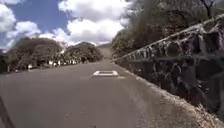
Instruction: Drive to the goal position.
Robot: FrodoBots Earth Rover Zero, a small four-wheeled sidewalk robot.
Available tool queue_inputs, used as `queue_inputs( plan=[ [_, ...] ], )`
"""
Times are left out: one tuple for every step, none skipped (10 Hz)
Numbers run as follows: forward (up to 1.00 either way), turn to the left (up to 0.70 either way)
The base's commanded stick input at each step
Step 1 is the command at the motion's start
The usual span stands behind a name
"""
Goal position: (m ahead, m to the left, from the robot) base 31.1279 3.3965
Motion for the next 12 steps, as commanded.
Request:
queue_inputs(
  plan=[
    [0.7, 0.0],
    [0.7, 0.0],
    [0.7, 0.0],
    [0.7, 0.0],
    [0.7, 0.0],
    [0.7, 0.0],
    [0.7, 0.0],
    [0.7, 0.0],
    [0.7, 0.0],
    [0.7, 0.0],
    [0.7, 0.0],
    [0.7, 0.0]
  ],
)
